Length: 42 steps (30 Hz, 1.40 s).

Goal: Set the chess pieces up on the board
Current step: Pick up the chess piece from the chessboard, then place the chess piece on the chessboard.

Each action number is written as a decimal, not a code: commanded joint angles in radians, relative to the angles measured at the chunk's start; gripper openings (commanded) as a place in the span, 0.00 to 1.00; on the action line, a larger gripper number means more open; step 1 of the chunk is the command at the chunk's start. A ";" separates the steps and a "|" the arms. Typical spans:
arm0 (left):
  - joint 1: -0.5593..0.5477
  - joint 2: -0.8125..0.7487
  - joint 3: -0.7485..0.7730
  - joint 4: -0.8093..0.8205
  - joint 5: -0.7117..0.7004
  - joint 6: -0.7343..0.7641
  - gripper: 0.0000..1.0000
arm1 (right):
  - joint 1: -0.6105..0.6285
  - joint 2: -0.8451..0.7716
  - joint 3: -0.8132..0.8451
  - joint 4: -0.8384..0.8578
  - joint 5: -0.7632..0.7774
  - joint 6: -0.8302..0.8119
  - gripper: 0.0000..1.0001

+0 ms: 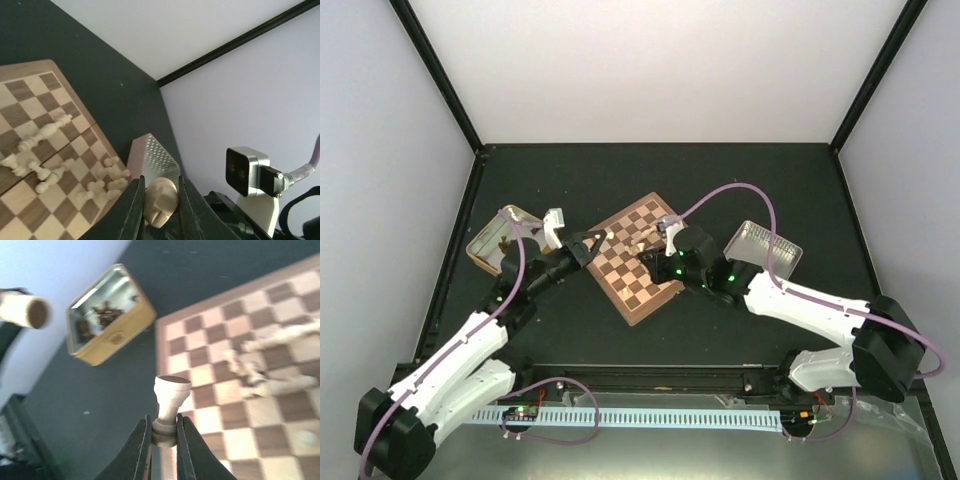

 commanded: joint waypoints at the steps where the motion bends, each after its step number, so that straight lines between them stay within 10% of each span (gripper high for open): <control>1: -0.048 0.066 0.137 -0.302 -0.086 0.263 0.02 | -0.025 -0.047 -0.011 -0.164 0.240 0.035 0.03; 21: -0.543 0.625 0.455 -0.656 -0.508 0.507 0.03 | -0.165 -0.205 -0.098 -0.328 0.471 0.138 0.04; 42: -0.583 0.782 0.476 -0.667 -0.624 0.438 0.05 | -0.176 -0.229 -0.136 -0.309 0.437 0.137 0.04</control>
